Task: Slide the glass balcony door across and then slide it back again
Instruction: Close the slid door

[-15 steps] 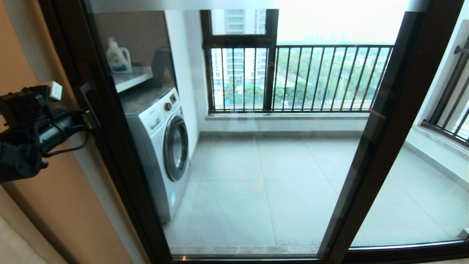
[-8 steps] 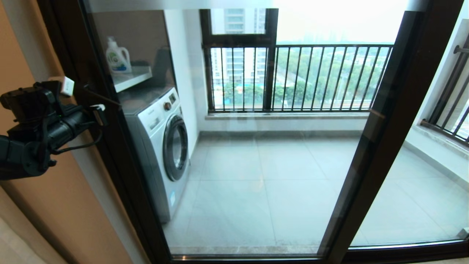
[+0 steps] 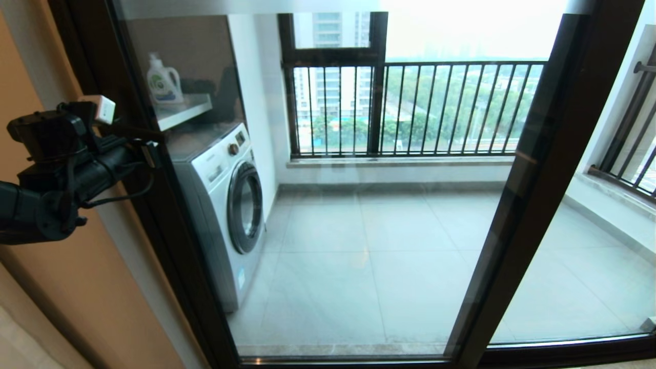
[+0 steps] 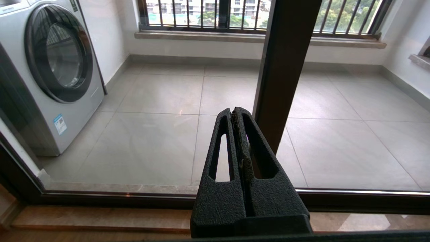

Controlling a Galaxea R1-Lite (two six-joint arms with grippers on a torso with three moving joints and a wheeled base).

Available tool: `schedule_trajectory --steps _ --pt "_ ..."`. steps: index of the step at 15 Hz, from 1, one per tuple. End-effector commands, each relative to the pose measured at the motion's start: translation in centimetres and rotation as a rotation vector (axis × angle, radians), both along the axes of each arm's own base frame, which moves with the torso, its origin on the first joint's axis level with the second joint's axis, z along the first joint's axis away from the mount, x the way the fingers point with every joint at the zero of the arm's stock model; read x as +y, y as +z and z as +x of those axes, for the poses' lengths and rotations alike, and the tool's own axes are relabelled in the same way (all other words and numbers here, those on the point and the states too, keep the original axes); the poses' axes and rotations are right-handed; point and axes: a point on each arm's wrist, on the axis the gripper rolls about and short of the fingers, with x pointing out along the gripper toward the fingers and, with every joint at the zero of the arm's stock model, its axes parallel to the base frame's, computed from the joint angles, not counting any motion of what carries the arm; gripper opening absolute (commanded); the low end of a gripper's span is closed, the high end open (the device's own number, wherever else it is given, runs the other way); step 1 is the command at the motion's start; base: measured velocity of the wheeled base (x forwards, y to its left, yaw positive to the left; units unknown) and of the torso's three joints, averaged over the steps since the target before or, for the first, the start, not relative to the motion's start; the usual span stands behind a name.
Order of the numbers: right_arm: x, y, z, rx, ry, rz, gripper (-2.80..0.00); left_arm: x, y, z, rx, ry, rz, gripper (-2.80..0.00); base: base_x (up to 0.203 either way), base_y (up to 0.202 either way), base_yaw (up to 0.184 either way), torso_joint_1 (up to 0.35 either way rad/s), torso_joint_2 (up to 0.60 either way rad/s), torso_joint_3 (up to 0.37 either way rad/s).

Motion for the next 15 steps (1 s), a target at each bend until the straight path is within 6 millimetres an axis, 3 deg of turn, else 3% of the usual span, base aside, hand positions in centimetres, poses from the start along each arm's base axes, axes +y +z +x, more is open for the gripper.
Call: schedule_trajectory --steps 1,7,13,15 --pt "0.0 -0.3 0.1 0.012 0.0 0.0 -2.8 -0.6 1.0 -0.3 -0.032 -0.015 0.004 -2.8 0.0 0.0 0.0 0.0 0.0 0.0" --pt "0.0 -0.3 0.1 0.012 0.0 0.0 -2.8 -1.3 2.0 -0.7 -0.047 -0.034 0.004 -2.8 0.0 0.0 0.0 0.0 0.0 0.0" --pt "0.0 -0.3 0.1 0.013 0.0 -0.001 -2.8 -1.4 0.1 -1.3 0.014 -0.023 -0.007 -2.8 0.0 0.0 0.0 0.0 0.0 0.0" --pt "0.0 -0.3 0.1 0.013 0.0 0.0 -2.8 -1.5 -1.3 -2.3 0.07 -0.024 -0.016 -2.8 0.0 0.0 0.0 0.0 0.0 0.0"
